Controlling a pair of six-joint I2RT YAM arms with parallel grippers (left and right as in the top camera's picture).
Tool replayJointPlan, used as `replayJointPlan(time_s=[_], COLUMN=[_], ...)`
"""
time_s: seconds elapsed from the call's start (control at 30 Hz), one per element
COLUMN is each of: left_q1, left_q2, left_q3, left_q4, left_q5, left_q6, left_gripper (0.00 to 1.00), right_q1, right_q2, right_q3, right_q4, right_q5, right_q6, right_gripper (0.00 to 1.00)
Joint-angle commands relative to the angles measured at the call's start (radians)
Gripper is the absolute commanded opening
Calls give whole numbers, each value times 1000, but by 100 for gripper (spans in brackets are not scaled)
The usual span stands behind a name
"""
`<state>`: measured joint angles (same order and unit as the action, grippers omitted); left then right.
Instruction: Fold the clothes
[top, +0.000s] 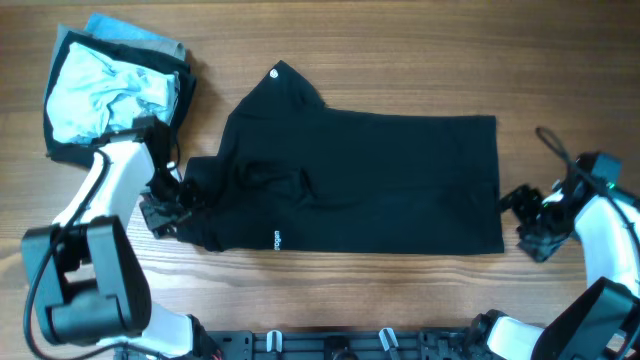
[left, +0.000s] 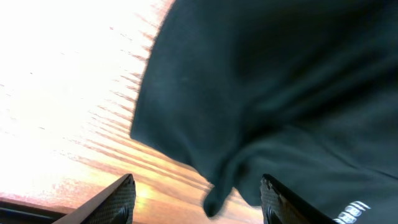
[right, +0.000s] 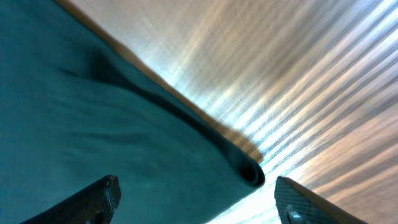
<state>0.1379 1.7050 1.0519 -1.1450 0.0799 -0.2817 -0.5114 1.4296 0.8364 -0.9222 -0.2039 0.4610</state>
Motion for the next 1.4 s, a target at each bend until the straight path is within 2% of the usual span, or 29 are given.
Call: replayJointPlan(time_s=[0.0,0.07,0.13,0.17,0.23,0.33,0.43,0.5,0.6,0.7,0.83,1.03,1.27,1.37], left_q1=[2,0,-10,-17,-46,-103,-157,-193,-229,-253,-271,-278,-281,-283], left_q2=[-66,-76,-79,-79,-79,-63,-15,43,136,235,333,452,528,544], left_q3=[106,158,210,230,252,252,252,252,253,254,254,254,254,254], left_q4=[-11,-6,32,68,196,390,510,594,720,867,1046,1263,1323,1321], left_q5=[110,132,182,208,246,222,124,117,121,145,154,154,154,155], left_q6=[72,79,116,124,167,247,292,328,331,330,327,327,328,327], left_gripper=[63,61,53,48,45,51,61,64,70,79,80,77,74,70], right_q1=[1,1,1,2,2,2,5,9,18,32,60,101,126,126], right_q2=[-5,-6,-7,-7,-7,-7,-7,-7,-7,-7,-7,-6,-6,-6], right_q3=[180,249,316,343,379,383,383,383,383,383,383,383,382,381], right_q4=[-51,-71,-77,-75,-65,-41,-40,-44,-59,-67,-65,-74,-73,-74], right_q5=[32,-17,-114,-163,-271,-372,-410,-422,-422,-421,-405,-325,-307,-307], right_q6=[5,-29,-91,-122,-148,-150,-178,-216,-249,-261,-259,-259,-251,-251], right_gripper=[86,84,81,80,77,75,75,75,75,75,75,75,76,76])
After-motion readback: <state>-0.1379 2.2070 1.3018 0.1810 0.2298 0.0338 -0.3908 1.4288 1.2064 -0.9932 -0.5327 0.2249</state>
